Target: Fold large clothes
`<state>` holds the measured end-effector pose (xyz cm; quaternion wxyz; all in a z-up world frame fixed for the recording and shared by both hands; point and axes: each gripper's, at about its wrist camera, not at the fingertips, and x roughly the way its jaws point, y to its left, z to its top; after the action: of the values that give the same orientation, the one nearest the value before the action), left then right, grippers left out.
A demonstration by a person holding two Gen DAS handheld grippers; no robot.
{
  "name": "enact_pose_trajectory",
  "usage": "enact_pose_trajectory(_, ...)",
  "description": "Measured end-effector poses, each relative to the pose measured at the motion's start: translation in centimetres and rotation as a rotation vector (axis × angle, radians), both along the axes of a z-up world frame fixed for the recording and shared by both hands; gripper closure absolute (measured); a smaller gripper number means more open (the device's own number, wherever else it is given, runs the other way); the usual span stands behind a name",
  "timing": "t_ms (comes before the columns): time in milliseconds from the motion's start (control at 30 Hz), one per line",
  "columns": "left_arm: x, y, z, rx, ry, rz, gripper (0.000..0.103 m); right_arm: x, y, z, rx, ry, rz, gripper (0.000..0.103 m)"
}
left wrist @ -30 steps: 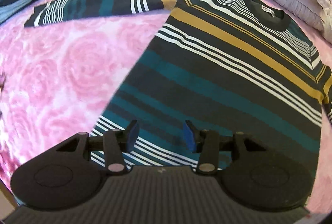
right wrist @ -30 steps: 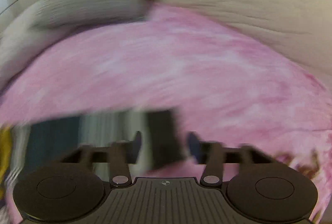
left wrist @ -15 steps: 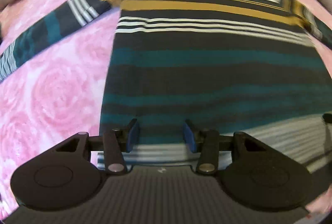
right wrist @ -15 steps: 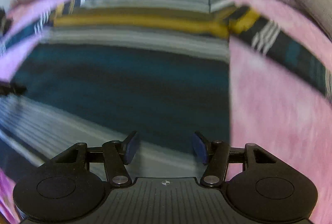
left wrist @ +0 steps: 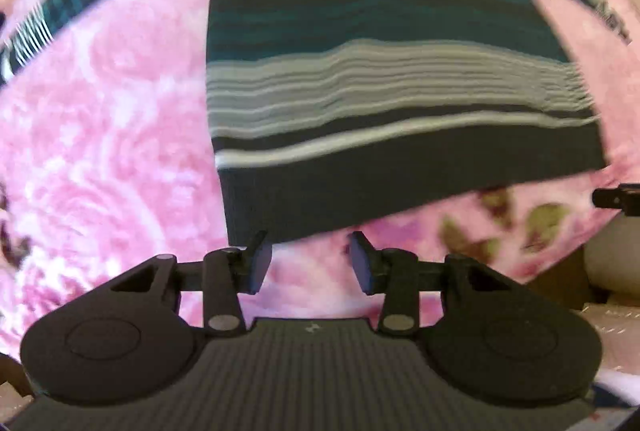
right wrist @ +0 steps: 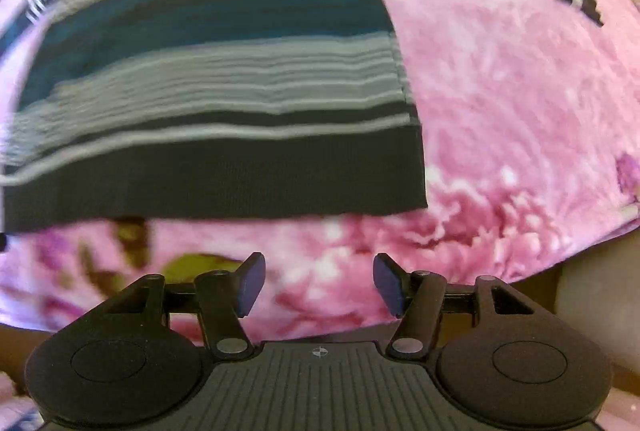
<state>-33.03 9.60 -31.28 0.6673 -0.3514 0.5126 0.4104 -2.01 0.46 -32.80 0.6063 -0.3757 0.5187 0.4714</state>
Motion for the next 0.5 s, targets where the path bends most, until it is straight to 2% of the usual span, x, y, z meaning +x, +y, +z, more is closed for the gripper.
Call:
enact_pose_trajectory(67,0.5,-0.3,3.1,0.031,-0.013,0.006,0.065,-0.2,0.2,3.1,0.048,0.044,-0.01,0.046)
enact_pose_trajectory(133,1.3,-0.4,6.7,0.094,-0.033,0.01,0.062,-0.4,0.5,6.6,0.114,0.077,-0.008,0.046)
enact_pose_trajectory(300,3.4,-3.2,15.4,0.262,-0.072,0.046,0.049,-1.5,1.1,15.3,0.267,0.097,0.041,0.046)
enact_pose_trajectory(367,4.1,-4.9,17.6,0.296,-0.075,0.063,0.043,-2.3,0.1,18.4,0.313,0.098,0.066,0.046)
enact_pose_trajectory(500,5.0,-9.2,21.6,0.342,-0.103,0.084,0.039,-1.8,-3.1,22.9,0.383,0.093,0.113,0.045)
